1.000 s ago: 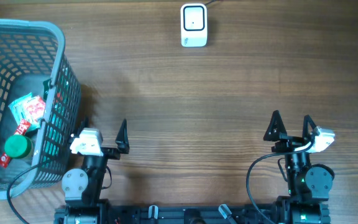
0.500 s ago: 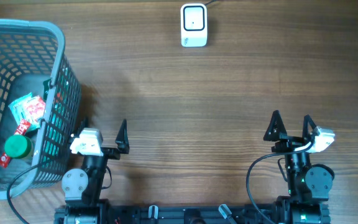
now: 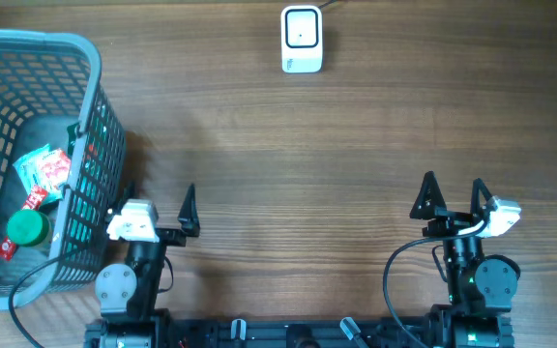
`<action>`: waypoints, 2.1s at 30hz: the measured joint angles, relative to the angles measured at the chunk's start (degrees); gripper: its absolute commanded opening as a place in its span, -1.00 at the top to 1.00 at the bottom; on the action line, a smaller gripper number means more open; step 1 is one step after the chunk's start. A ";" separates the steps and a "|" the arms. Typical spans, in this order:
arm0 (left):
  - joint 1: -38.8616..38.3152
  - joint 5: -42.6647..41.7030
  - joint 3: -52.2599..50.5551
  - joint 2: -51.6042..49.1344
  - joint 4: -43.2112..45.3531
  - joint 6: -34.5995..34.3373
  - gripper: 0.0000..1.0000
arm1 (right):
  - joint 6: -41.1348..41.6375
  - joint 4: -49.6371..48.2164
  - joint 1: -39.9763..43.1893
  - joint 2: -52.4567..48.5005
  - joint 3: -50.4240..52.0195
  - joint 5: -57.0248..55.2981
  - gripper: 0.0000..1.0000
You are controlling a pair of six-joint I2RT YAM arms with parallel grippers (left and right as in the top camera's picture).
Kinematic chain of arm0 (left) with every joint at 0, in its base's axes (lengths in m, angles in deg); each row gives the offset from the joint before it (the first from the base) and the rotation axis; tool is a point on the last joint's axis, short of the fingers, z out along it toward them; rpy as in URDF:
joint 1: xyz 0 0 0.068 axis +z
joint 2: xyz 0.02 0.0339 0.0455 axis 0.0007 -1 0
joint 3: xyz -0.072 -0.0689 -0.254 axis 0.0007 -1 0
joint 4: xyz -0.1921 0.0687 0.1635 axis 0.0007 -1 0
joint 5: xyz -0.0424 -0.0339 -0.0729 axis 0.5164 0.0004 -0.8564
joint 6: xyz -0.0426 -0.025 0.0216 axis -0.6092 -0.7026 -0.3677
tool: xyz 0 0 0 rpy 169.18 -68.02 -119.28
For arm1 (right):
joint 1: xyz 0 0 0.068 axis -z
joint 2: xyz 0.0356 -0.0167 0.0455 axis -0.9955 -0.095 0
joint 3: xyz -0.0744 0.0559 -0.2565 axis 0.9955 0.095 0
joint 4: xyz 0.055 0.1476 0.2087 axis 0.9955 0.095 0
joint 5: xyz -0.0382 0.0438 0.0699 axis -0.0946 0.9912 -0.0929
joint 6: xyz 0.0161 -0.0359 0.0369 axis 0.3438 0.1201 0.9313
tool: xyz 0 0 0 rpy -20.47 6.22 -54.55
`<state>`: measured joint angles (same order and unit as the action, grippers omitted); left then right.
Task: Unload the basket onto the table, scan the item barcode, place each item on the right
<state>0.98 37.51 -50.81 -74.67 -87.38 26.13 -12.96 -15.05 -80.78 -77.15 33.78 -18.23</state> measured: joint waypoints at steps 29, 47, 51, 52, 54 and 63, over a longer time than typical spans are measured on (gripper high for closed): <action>0.00 -12.00 62.38 -44.13 -34.53 -9.09 -1.00 | 0.00 -0.02 0.00 0.00 0.00 0.00 -1.00; 24.65 12.04 94.90 -69.61 -58.82 -22.58 -1.00 | 0.00 -0.02 0.00 0.00 0.00 0.00 -1.00; 30.47 15.10 94.90 -72.74 -59.23 -19.32 -1.00 | 0.00 0.00 0.00 0.00 0.00 0.00 -1.00; 31.23 15.41 94.90 -72.89 -59.30 -18.01 -1.00 | 0.00 -0.02 0.00 0.00 0.00 0.00 -1.00; 32.57 16.28 94.86 -73.20 -59.98 -12.52 -1.00 | 0.00 -0.02 0.00 0.00 0.00 0.00 -1.00; 38.05 19.30 85.81 -73.88 -64.06 -3.98 -1.00 | 0.00 0.00 0.00 0.00 0.00 0.00 -0.99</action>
<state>39.03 56.81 35.00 -148.54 -151.44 22.16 -12.96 -15.05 -80.78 -77.15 33.78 -18.23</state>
